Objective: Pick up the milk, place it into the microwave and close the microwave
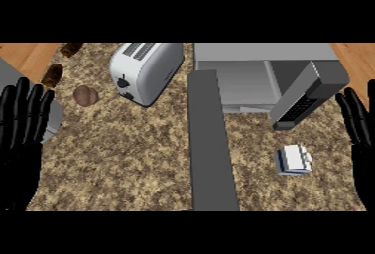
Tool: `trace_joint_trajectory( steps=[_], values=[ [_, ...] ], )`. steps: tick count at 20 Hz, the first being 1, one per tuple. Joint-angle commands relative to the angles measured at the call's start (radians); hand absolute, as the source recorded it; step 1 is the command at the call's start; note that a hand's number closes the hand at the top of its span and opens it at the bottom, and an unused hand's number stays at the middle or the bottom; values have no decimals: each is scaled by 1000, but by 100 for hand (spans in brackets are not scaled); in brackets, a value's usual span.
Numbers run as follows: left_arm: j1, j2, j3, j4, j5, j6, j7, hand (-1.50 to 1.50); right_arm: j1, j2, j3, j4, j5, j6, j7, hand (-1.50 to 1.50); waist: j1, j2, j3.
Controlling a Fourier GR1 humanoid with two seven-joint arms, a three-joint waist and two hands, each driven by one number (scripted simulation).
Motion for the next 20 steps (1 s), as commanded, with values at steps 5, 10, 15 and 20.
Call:
trace_joint_trajectory(
  steps=[5, 10, 15, 20],
  values=[
    [-5, 1, 16, -4, -4, -7, 4, -150, 42, -20, 17, -67, -145, 130, 7, -150, 22, 34, 17],
    [63, -73, 0, -2, 110, 6, 86, -150, 120, -23, 118, -87, -387, 282, 86, -150, 22, 31, 17],
    [163, -40, 66, -31, 202, -81, 27, -150, 199, -21, 127, -206, -402, 271, 139, -150, 23, 33, 16],
    [257, -88, 37, 17, 175, -120, -102, -150, 228, 19, 112, -205, -291, 248, 77, -150, 23, 34, 16]
  ],
)
